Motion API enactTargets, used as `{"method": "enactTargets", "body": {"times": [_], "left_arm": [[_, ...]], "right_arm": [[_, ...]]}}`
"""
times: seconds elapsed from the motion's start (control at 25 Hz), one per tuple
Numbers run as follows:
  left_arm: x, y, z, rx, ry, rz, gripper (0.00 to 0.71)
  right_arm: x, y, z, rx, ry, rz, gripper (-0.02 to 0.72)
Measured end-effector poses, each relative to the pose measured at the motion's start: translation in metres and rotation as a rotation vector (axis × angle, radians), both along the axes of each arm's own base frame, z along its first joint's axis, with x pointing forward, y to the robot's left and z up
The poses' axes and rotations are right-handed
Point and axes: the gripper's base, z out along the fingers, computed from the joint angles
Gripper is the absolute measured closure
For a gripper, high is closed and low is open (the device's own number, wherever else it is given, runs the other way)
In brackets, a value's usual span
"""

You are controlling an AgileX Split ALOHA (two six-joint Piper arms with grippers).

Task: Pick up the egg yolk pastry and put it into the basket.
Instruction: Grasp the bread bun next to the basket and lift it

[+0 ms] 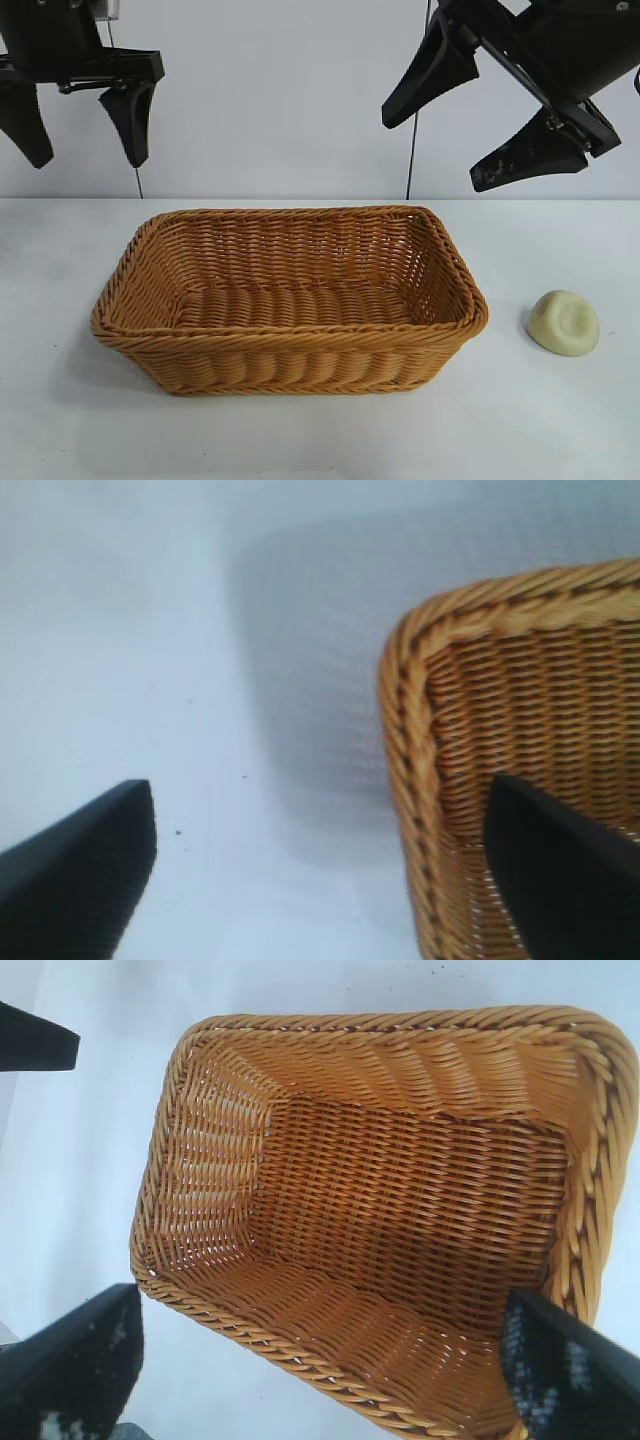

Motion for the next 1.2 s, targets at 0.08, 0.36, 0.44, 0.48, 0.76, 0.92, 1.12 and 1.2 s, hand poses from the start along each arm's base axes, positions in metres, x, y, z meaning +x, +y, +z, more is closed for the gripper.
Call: {"method": "enactTargets", "body": {"times": [0.08, 0.36, 0.44, 0.48, 0.76, 0.92, 1.12, 1.2], "left_arm": [[0.001, 0.013, 0.000, 0.006, 0.000, 0.026, 0.067], [-0.010, 0.019, 0.003, 0.006, 0.009, 0.018, 0.067], [-0.021, 0.019, 0.007, 0.007, 0.015, 0.012, 0.067], [-0.028, 0.019, 0.010, 0.008, 0.019, 0.006, 0.067], [-0.106, 0.019, 0.033, 0.016, 0.026, -0.041, 0.067], [-0.162, 0.021, 0.042, 0.017, 0.005, -0.045, 0.067], [-0.233, 0.024, 0.043, 0.016, -0.049, -0.046, 0.067], [-0.259, 0.024, 0.037, 0.016, -0.064, -0.046, 0.067]], "right_arm": [[0.000, 0.000, 0.000, 0.000, 0.000, 0.000, 0.012], [0.000, 0.000, 0.000, 0.000, 0.000, 0.000, 0.012], [0.000, 0.000, 0.000, 0.000, 0.000, 0.000, 0.012], [0.000, 0.000, 0.000, 0.000, 0.000, 0.000, 0.012], [0.000, 0.000, 0.000, 0.000, 0.000, 0.000, 0.012], [0.000, 0.000, 0.000, 0.000, 0.000, 0.000, 0.012], [0.000, 0.000, 0.000, 0.000, 0.000, 0.000, 0.012], [0.000, 0.000, 0.000, 0.000, 0.000, 0.000, 0.012]]}}
